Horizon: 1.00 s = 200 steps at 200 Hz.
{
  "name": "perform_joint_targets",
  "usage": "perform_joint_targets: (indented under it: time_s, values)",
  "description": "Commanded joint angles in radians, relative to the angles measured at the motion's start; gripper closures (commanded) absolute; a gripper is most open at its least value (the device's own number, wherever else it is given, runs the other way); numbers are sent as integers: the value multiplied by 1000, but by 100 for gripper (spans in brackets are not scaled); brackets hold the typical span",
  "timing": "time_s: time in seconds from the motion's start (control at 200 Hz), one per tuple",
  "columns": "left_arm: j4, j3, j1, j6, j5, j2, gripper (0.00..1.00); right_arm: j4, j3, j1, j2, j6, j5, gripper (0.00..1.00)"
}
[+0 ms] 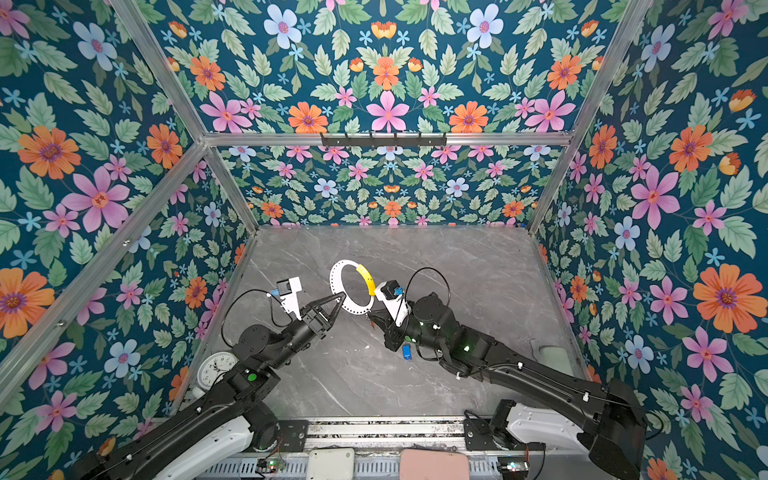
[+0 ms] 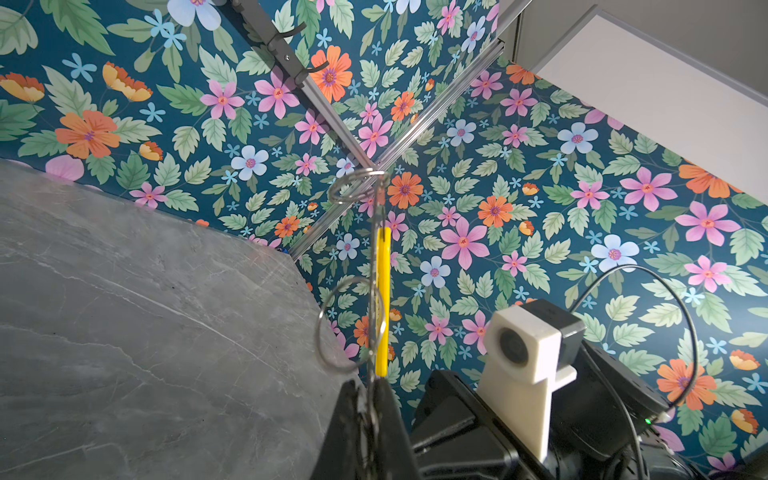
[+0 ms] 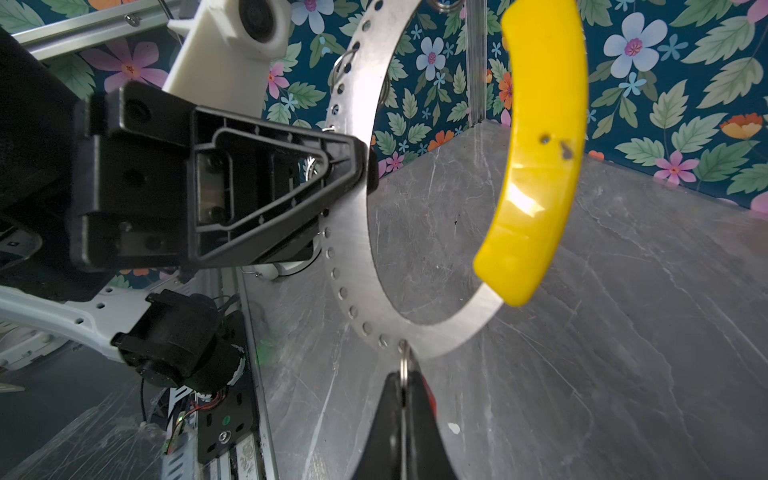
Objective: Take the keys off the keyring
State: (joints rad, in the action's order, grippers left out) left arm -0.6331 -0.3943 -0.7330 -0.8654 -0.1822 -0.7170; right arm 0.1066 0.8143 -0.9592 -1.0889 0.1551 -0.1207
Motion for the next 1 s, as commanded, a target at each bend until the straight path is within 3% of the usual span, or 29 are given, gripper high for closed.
perform_joint_targets:
  time_s: [0.0, 0.115, 0.46, 0.8, 0.995]
  values:
    - [-37, 6, 0, -13, 0, -7, 100, 7, 6, 0, 12, -19, 7, 100]
    - [-36, 6, 0, -13, 3, -8, 100, -7, 14, -6, 18, -32, 13, 100]
    - [-30, 15, 0, -29, -11, -15, 72, -15, 25, -10, 43, -55, 49, 100]
    - [66, 44, 0, -34, -43, 31, 65, -59, 45, 16, 70, -72, 78, 100]
    - [200, 35, 0, 23, -94, 107, 64, -117, 58, 91, 109, -66, -36, 100]
